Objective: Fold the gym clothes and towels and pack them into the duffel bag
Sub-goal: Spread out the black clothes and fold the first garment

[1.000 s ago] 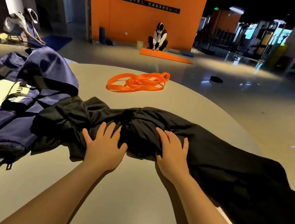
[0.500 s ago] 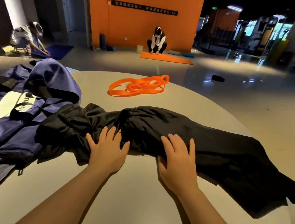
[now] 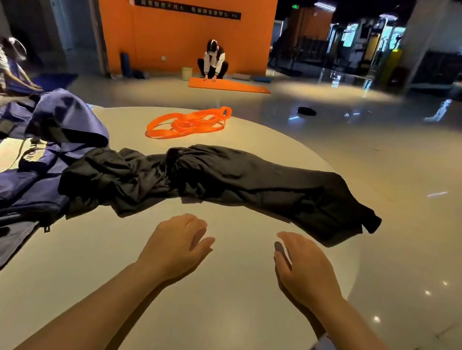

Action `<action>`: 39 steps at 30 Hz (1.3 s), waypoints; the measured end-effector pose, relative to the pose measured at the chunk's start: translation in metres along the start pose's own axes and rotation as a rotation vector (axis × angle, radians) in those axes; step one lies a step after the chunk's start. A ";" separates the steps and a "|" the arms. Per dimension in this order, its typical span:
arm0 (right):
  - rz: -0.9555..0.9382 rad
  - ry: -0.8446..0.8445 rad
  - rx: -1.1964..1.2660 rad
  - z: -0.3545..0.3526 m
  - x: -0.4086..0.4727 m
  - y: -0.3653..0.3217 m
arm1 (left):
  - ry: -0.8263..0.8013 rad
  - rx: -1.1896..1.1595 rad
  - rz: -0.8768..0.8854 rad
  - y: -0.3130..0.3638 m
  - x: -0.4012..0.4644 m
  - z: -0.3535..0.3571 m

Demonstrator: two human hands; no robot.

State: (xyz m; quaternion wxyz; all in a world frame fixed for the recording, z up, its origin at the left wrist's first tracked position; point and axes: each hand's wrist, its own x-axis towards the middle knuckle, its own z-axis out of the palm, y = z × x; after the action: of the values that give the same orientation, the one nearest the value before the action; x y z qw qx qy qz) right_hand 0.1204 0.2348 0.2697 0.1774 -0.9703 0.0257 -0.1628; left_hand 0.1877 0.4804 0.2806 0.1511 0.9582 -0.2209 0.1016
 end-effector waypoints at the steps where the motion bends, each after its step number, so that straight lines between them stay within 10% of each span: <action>1: 0.017 -0.035 0.019 -0.004 -0.008 0.002 | -0.016 -0.017 0.032 0.012 -0.009 -0.001; 15: 0.632 0.232 0.246 -0.025 -0.184 0.154 | -0.306 -0.092 0.587 0.250 -0.052 0.066; 26: 1.307 -0.120 0.365 0.069 -0.375 0.276 | -0.763 -0.420 0.149 0.283 -0.052 0.262; 39: 1.298 -0.633 0.292 0.221 -0.373 0.356 | -1.063 -0.321 0.012 0.264 -0.008 0.435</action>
State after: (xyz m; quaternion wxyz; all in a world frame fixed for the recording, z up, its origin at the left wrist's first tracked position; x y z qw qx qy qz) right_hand -0.1574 0.0164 -0.1652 0.3644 -0.7266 0.5205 0.2613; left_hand 0.1159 0.1117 -0.0631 0.1622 0.8412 -0.2851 -0.4299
